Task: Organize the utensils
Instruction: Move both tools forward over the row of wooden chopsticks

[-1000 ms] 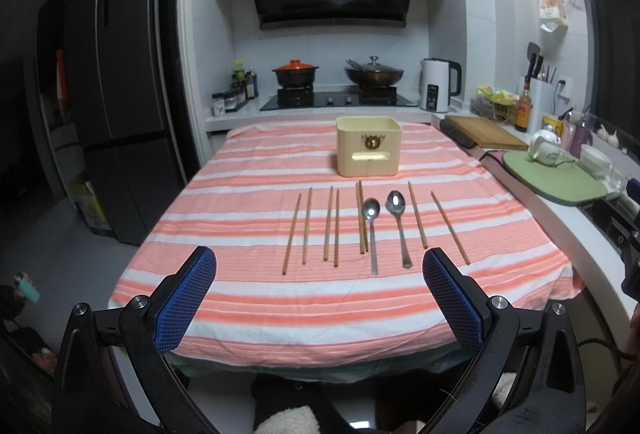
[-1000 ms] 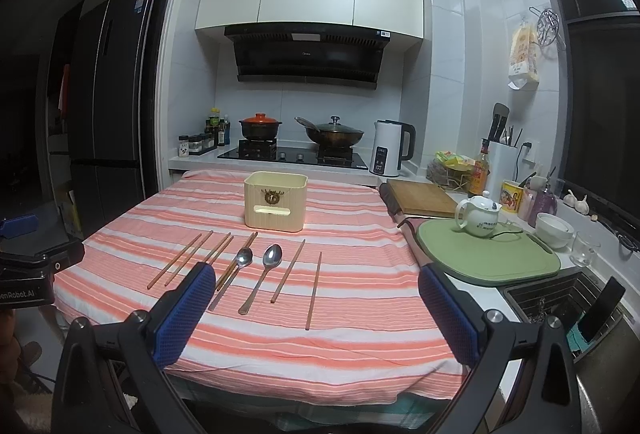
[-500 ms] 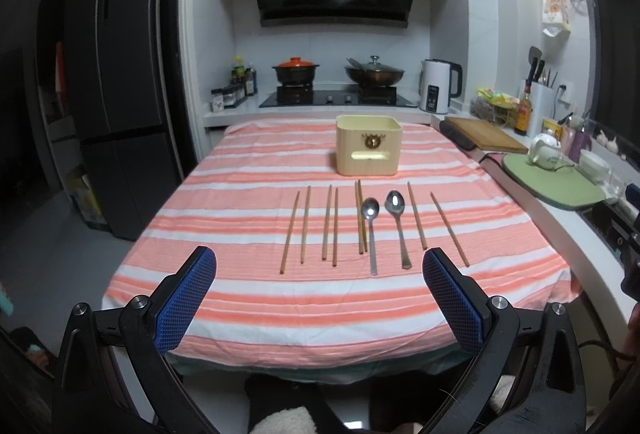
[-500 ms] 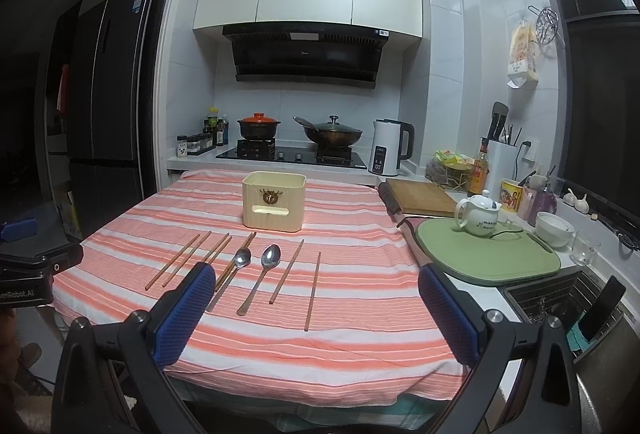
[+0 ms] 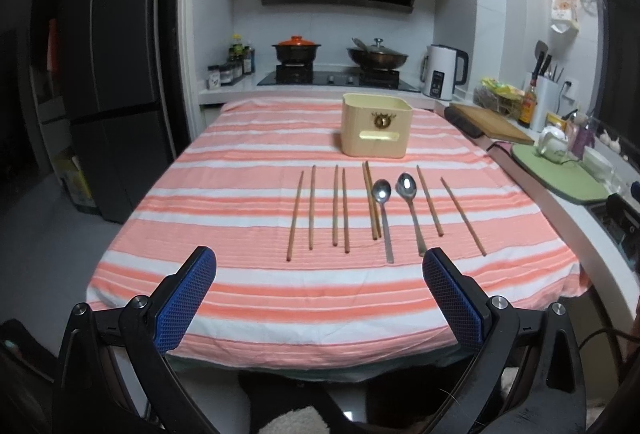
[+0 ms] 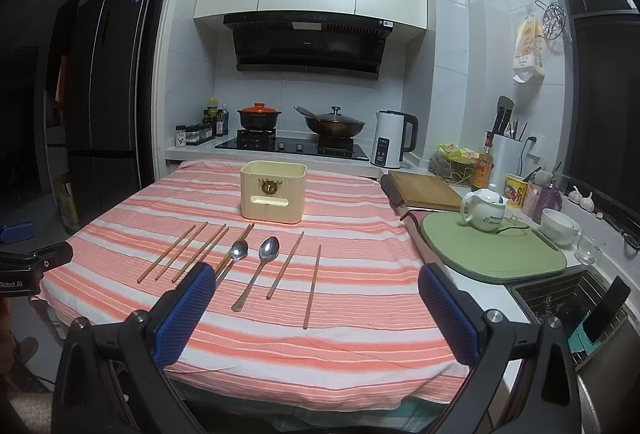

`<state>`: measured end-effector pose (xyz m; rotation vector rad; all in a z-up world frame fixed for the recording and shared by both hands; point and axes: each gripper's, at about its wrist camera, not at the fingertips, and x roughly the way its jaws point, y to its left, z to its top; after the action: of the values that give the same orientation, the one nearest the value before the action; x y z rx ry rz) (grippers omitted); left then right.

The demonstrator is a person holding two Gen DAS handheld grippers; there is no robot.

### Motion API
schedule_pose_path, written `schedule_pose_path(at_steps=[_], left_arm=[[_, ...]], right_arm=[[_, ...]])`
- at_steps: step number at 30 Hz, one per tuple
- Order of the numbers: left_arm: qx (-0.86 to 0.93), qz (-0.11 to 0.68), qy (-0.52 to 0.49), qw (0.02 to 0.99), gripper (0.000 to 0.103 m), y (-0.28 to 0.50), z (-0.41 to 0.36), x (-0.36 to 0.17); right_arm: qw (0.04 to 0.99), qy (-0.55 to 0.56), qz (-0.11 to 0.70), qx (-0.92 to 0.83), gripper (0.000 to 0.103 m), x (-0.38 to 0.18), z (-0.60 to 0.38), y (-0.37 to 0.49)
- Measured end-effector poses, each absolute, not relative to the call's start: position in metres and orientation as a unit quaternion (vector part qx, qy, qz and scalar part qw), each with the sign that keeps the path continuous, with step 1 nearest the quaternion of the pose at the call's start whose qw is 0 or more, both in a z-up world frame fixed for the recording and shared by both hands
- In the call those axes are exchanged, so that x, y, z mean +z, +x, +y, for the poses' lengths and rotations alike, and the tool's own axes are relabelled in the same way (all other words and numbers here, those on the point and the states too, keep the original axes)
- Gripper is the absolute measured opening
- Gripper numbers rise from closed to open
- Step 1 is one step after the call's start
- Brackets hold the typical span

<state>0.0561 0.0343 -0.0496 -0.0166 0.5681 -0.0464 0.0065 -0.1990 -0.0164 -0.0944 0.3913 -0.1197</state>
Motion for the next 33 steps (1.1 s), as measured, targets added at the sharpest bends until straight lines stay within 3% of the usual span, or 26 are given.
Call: schedule_pose_path(at_steps=[14,24,33], left_arm=[[-0.010,0.326,-0.020,0.945,0.103,0.100,0.048,-0.097],[-0.001,0.385,-0.058,0.921,0.103,0.165,0.064,-0.153],[0.022,0.447,-0.040,0.894,0.103,0.213,0.065,-0.197]], right_arm=[[0.975,-0.071,0.206,-0.048,0.103,-0.073,-0.204,0.050],[0.949,-0.042,0.311,-0.015,0.103,-0.160,-0.219,0.112],[0.924,-0.043,0.379,-0.022,0.102,-0.196,-0.227,0.146]])
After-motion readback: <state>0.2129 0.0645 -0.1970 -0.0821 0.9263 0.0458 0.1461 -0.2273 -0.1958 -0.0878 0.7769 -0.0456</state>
